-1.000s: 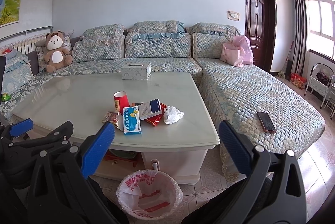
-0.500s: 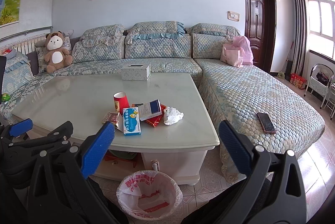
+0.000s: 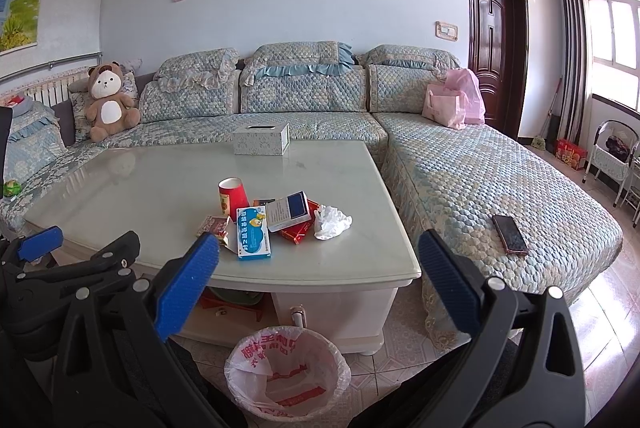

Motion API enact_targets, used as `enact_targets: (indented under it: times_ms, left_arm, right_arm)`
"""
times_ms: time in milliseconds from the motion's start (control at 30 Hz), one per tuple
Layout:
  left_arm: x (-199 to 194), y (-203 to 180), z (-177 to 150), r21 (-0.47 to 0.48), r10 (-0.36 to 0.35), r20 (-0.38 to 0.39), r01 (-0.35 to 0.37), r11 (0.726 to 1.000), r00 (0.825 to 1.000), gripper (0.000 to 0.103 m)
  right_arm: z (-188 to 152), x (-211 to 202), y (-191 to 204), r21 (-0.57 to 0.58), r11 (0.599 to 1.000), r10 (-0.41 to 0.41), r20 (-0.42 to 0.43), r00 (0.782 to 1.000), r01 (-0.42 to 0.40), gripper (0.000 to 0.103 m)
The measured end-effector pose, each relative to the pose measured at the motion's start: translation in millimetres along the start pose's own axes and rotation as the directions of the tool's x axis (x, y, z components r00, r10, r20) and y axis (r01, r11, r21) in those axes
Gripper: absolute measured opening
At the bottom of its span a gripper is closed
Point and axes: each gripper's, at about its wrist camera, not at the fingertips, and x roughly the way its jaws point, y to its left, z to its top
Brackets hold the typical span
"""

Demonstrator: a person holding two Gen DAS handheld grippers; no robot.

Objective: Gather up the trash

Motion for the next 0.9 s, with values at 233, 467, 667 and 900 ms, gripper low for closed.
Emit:
enact_targets:
  times_ms: [233, 467, 667, 900]
  left_arm:
    - [-2, 1, 1, 0.002, 0.002, -0.001, -0.002, 1.000, 1.000, 0.097]
    - [-2, 1, 3, 0.006, -0.001, -0.002, 0.001, 1.000, 1.000, 0.097]
    - [11, 0, 11, 0.027, -0.009, -0.034, 0.010, 1.000, 0.999, 0.097]
    - [57, 8, 49, 0.096, -0.053, -0.160, 0.069, 0.993, 0.986, 0.097]
  right_arm:
    - [0, 0, 2, 0.000, 1.000, 0.001, -0.002, 1.000, -0.001, 0.097]
    - [0, 5, 0, 0.002, 1.000, 0.015, -0.011, 1.000, -0.015, 0.097]
    - [6, 14, -5, -0.006, 1.000, 0.024, -0.017, 1.000, -0.024, 0.097]
    - [18, 39, -22, -0.054, 0.989, 0.132, -0.035, 0.991, -0.134, 0.097]
